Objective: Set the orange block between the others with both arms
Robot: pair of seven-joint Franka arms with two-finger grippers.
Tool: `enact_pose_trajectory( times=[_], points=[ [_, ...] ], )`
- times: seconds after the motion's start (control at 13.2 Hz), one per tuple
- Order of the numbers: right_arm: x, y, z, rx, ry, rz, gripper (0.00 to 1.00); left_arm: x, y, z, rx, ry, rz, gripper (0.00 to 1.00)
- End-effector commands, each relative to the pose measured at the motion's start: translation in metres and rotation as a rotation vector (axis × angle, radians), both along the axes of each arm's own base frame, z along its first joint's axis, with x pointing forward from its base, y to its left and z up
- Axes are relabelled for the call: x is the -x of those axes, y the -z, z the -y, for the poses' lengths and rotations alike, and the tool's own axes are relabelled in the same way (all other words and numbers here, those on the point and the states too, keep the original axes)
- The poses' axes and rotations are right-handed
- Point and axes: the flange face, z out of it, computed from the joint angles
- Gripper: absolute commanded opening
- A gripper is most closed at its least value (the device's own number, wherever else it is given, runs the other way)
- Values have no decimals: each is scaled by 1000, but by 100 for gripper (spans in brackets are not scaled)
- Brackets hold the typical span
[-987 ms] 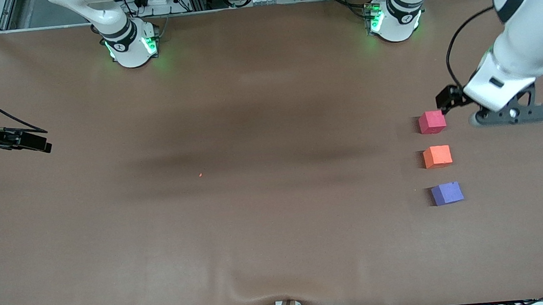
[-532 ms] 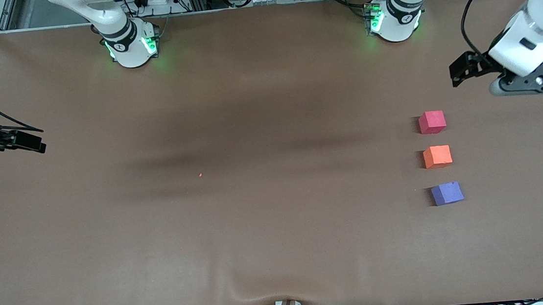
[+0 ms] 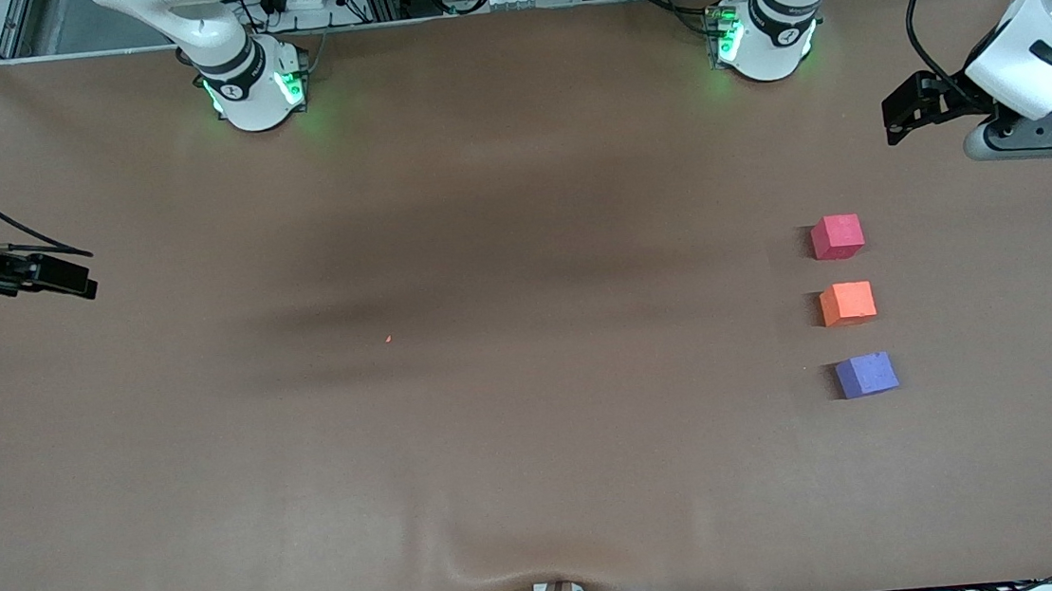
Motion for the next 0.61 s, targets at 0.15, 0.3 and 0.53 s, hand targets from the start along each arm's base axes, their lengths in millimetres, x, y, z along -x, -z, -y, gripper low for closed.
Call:
enact_pose_trajectory(
  times=[0.15,0.3,0.53],
  points=[
    [-8,-1,-4,-13,-3,20,100,4,-11,-4,36,8,-2,100],
    [-7,2,-3,-12,-4,12,100,3,-10,-5,40,4,-4,100],
    [-8,2,-5,-12,-6,15,100,3,-10,-5,40,3,-3,100]
  ],
)
